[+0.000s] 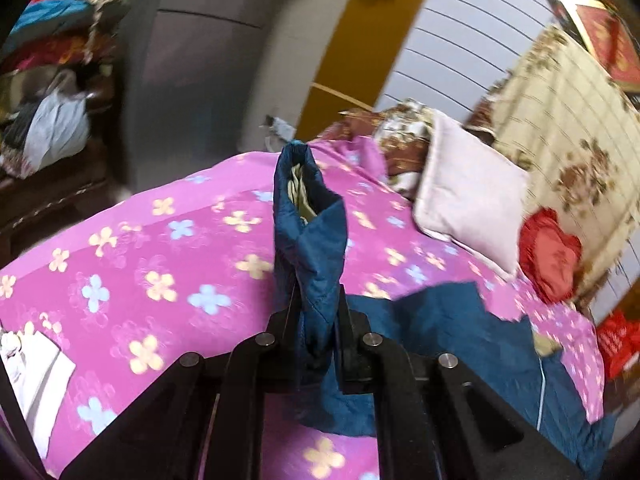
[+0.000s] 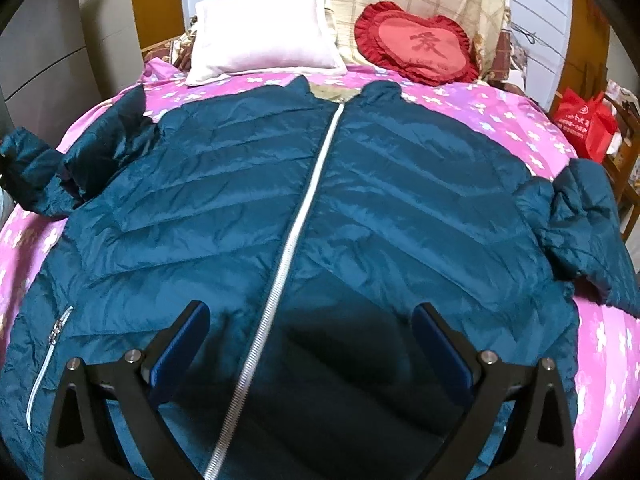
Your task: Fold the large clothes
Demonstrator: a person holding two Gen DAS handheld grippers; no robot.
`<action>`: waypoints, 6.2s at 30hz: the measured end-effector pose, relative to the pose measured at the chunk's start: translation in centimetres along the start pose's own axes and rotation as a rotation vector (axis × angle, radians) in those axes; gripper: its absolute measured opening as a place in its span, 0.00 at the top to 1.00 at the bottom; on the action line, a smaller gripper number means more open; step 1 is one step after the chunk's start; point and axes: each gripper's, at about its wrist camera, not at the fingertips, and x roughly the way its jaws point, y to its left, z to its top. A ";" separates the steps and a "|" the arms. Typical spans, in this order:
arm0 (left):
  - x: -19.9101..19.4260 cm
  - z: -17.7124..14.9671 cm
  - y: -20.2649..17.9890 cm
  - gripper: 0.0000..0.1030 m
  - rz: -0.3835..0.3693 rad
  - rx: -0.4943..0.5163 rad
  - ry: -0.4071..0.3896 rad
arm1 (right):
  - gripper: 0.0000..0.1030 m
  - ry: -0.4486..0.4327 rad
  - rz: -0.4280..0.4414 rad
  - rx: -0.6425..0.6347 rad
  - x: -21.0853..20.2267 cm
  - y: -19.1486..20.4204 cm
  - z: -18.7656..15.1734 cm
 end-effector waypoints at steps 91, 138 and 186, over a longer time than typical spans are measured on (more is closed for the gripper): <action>-4.1 -12.1 -13.8 0.88 -0.139 0.314 0.198 | 0.58 0.014 0.286 0.150 5.9 1.2 5.0; 4.8 -13.0 -19.7 0.88 -0.078 0.360 0.229 | 0.33 -0.066 0.066 0.068 4.7 -12.2 10.0; 8.0 -15.9 -20.1 0.87 -0.034 0.419 0.225 | 0.30 -0.028 -0.106 0.029 6.6 -14.6 5.7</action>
